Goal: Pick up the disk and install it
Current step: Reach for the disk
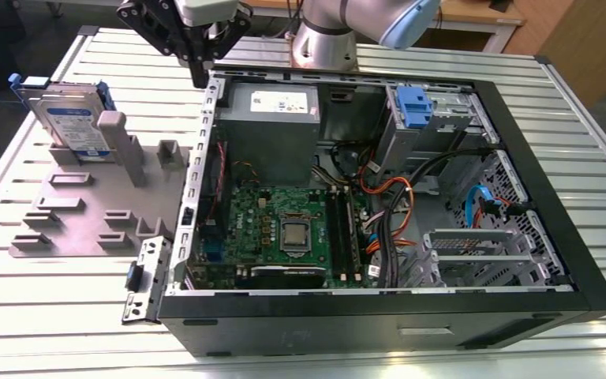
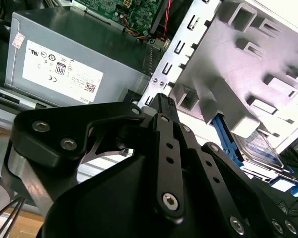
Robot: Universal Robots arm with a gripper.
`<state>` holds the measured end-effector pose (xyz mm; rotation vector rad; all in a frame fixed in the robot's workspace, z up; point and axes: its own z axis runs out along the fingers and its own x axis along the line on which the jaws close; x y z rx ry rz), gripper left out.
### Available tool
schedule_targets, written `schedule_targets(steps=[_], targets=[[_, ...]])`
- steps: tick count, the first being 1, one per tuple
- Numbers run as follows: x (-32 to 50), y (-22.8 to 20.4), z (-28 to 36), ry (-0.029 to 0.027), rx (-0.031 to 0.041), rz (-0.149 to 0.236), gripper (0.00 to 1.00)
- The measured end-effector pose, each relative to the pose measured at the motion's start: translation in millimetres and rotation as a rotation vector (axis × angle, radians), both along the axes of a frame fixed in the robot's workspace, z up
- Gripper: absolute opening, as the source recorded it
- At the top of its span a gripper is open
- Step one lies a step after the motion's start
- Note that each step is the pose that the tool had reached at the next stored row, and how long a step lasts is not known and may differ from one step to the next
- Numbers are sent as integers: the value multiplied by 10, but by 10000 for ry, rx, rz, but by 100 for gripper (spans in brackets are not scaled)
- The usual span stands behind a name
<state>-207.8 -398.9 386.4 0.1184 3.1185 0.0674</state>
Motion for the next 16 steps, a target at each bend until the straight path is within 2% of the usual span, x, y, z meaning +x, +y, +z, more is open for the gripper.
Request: schedule_targets(steps=[16], targets=[[-35,0,-6,1,-1,0,11]])
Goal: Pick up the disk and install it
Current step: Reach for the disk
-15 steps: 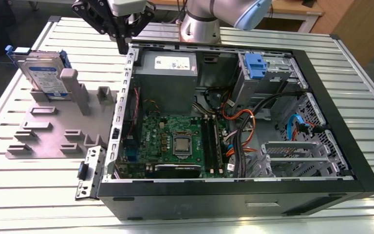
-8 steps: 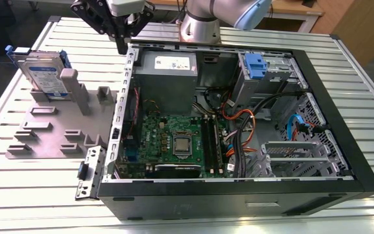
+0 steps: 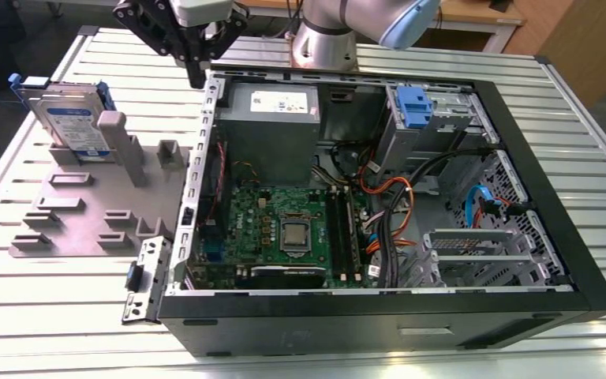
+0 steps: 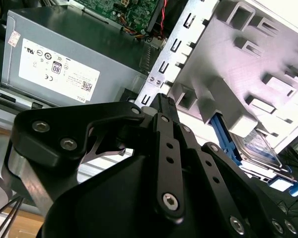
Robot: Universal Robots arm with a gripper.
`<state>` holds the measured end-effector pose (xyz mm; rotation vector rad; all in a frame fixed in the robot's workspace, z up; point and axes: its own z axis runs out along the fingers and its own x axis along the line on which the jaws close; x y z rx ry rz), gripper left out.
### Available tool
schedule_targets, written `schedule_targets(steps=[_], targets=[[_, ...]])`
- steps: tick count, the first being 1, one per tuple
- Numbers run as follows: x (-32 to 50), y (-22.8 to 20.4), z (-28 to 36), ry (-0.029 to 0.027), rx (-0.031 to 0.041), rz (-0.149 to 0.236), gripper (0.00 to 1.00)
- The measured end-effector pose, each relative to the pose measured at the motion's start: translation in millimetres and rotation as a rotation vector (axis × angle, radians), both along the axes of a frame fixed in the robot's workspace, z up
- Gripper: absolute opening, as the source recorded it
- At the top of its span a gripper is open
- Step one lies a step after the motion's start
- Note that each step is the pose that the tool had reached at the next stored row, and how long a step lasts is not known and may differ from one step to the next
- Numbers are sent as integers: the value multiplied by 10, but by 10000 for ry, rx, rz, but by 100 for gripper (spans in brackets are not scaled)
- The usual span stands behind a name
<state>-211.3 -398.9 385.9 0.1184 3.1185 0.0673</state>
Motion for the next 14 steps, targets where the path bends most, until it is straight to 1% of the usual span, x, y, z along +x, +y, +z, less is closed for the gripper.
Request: schedule_targets(steps=[14], targets=[[-30,0,-7,3,1,-1,11]])
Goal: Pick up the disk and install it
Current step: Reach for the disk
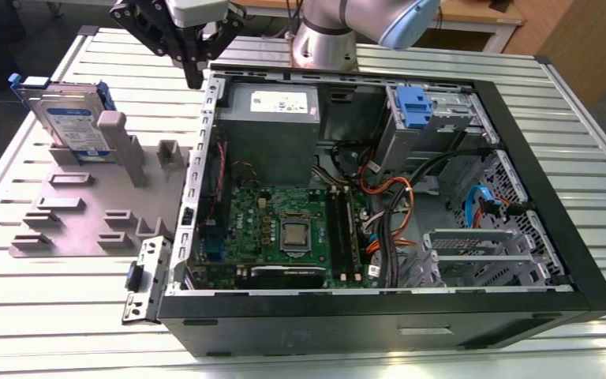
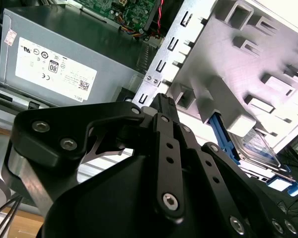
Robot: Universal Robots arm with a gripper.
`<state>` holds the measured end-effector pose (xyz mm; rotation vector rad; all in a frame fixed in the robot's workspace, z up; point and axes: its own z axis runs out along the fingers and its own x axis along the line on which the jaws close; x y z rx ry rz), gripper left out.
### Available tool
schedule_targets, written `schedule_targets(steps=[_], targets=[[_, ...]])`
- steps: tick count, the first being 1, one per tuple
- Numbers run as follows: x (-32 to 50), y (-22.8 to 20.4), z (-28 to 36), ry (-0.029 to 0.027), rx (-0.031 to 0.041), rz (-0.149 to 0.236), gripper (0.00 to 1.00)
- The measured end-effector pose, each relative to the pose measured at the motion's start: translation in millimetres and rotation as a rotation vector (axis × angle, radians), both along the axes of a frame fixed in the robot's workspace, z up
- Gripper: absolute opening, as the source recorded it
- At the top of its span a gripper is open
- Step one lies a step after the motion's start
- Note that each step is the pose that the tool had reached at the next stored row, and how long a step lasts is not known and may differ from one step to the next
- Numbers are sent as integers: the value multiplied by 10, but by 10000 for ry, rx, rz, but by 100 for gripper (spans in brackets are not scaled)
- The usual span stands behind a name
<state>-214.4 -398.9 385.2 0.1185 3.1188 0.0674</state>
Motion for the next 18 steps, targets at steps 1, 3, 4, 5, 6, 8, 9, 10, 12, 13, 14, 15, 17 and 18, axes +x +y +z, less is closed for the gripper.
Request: schedule_targets(steps=[1,3,4,5,6,8,9,10,12,13,14,15,17,18], targets=[[-2,0,0,0,0,1,11],[-10,0,-1,0,0,1,11],[-14,0,-2,0,0,0,11],[-16,0,-2,0,0,1,11],[-19,0,-2,0,0,1,11],[-21,0,-2,1,-1,1,11],[-23,0,-3,1,0,1,11],[-25,0,-3,1,0,0,11],[-34,0,-4,1,0,0,11],[-42,0,-4,3,-1,0,11],[-51,1,-5,2,0,0,11],[-60,1,-5,2,0,0,11],[-79,2,-6,4,-1,1,11],[-87,2,-8,4,0,0,11]])
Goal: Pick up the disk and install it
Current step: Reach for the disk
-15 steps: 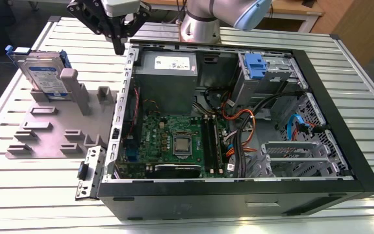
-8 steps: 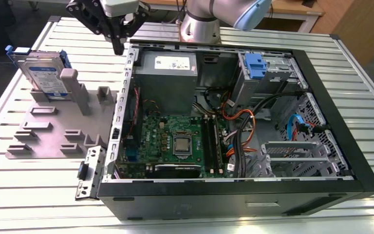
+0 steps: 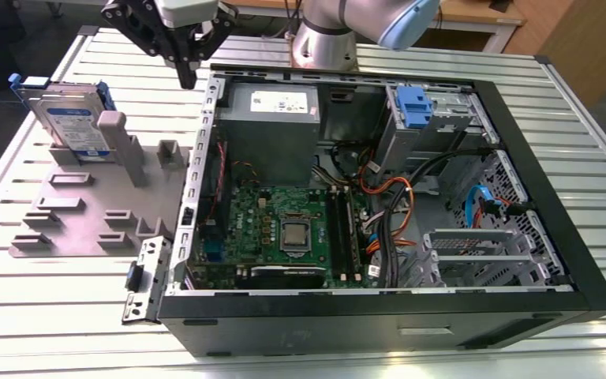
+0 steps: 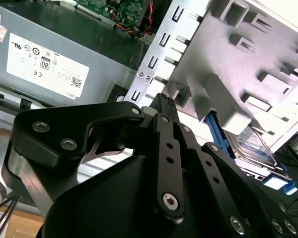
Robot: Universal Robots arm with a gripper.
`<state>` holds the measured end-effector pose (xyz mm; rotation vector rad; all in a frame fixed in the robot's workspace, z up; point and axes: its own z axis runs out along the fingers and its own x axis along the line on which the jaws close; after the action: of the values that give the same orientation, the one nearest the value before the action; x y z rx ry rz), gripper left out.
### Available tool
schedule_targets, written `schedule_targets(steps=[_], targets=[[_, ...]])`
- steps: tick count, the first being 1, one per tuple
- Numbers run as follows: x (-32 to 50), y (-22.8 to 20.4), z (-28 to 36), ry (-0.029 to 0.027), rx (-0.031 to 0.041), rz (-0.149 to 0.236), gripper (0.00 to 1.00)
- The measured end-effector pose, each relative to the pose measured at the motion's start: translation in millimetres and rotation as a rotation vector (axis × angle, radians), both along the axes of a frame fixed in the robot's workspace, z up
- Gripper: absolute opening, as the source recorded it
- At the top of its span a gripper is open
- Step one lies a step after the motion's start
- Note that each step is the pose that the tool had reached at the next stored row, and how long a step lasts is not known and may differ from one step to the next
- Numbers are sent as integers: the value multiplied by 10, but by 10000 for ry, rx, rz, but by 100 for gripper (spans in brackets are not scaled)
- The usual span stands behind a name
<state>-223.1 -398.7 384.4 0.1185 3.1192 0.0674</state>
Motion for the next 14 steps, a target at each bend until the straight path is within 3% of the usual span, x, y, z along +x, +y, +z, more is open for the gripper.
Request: schedule_targets(steps=[14], targets=[[-51,5,-5,2,0,-1,11]])
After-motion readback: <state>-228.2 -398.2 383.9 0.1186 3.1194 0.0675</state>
